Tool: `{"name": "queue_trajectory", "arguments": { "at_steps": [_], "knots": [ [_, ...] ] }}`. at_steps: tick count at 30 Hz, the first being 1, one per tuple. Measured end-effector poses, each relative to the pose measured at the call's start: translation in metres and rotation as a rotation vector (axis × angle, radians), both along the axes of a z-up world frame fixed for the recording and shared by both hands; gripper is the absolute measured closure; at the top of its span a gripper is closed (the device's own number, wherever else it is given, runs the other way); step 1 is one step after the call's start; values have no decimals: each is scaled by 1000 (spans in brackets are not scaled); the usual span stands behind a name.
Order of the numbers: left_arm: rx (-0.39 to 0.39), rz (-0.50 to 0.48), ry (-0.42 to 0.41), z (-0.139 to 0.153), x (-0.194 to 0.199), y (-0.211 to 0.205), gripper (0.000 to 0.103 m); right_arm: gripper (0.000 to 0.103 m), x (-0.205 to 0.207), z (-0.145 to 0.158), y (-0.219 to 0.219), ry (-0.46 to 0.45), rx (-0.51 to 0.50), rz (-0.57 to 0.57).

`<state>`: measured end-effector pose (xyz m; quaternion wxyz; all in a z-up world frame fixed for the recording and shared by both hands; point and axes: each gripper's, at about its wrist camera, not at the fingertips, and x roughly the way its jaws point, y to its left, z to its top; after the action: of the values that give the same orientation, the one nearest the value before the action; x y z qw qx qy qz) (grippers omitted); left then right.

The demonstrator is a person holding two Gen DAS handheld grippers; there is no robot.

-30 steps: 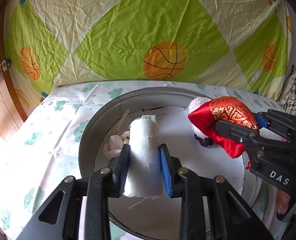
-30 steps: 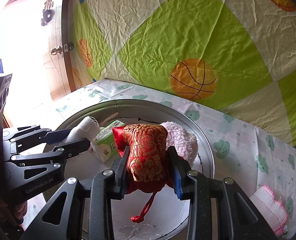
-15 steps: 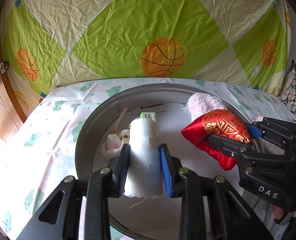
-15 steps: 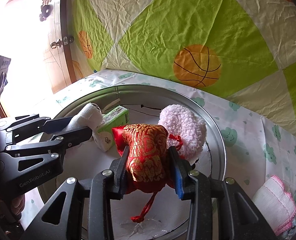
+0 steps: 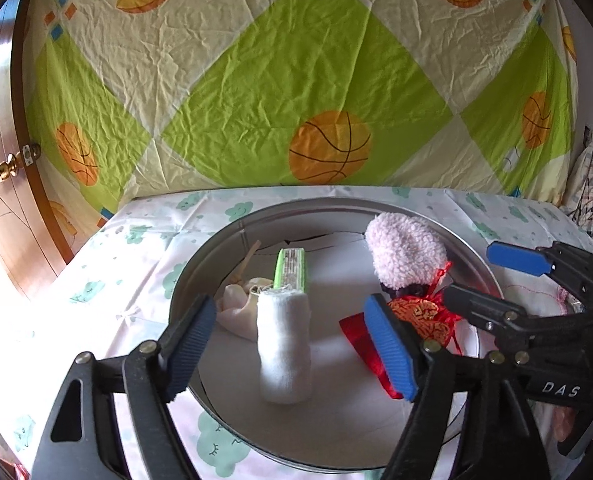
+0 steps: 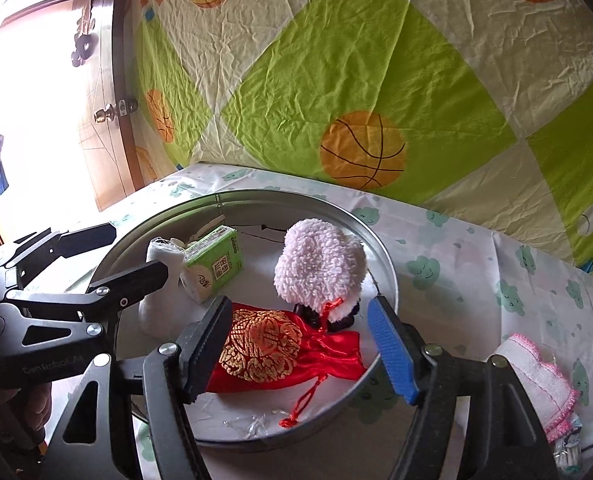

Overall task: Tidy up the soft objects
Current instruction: 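Open both tools to drop the white roll and red pouch into the tin, then grasp the pink-edged gauze towel with the left tool while the right tool reaches the white sponge block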

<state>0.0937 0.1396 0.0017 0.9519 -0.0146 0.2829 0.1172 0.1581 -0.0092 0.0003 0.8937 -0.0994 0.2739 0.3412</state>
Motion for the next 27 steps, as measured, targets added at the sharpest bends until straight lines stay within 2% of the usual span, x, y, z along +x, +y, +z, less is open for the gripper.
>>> {"name": "queue_trajectory", "arguments": {
  "at_steps": [1,4,10,15,19,27],
  "knots": [
    [9,-3,-11,2,-2,-5,18,30,-2,2,-5,-5,8,-7],
    [43,-5,-41,8,-6,-20,18,28,-6,7,-20,-12,33,-27],
    [28,7,-70,13,-7,-29,6,25,-5,10,-40,-7,68,-53],
    [40,-14,-99,19,-12,-49,5,25,-10,10,-73,-28,85,-87],
    [48,-81,-110,22,-10,-81,4,25,-10,10,-113,-52,80,-168],
    [61,-250,-67,11,16,-163,4,23,-1,9,-203,-80,74,-365]
  ]
}}
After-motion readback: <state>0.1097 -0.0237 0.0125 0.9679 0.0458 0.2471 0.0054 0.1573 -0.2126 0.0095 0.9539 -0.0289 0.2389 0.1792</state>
